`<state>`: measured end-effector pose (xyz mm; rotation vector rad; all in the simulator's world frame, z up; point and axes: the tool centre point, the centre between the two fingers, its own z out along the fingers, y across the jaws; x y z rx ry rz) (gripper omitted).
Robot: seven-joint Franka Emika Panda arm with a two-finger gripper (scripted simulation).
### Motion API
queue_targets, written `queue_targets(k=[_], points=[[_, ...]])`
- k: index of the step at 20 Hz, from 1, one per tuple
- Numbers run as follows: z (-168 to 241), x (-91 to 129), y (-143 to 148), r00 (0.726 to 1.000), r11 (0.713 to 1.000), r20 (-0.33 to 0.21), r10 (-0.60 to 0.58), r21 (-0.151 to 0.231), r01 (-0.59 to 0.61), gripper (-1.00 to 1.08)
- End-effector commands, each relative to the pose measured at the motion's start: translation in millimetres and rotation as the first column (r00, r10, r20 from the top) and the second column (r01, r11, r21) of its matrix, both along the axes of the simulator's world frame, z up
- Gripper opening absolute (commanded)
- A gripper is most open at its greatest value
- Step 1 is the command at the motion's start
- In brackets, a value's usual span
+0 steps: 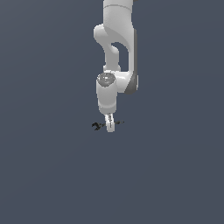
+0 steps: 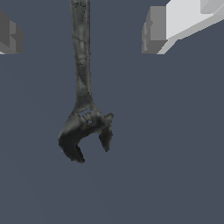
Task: Pick up the object and move it to a goal position.
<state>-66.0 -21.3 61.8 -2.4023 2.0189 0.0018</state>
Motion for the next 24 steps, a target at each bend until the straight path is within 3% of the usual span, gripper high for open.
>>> queue_targets(k=[1, 12, 24], points=[[-2, -2, -1, 1.000, 1.000, -0.001, -0.031, -0.002, 0.031, 1.00], [-9, -4, -1, 0.999, 0.999, -0.002, -0.054, -0.003, 0.054, 1.00], [-52, -5, -1, 0.998, 0.998, -0.002, -0.058, -0.003, 0.058, 1.00]])
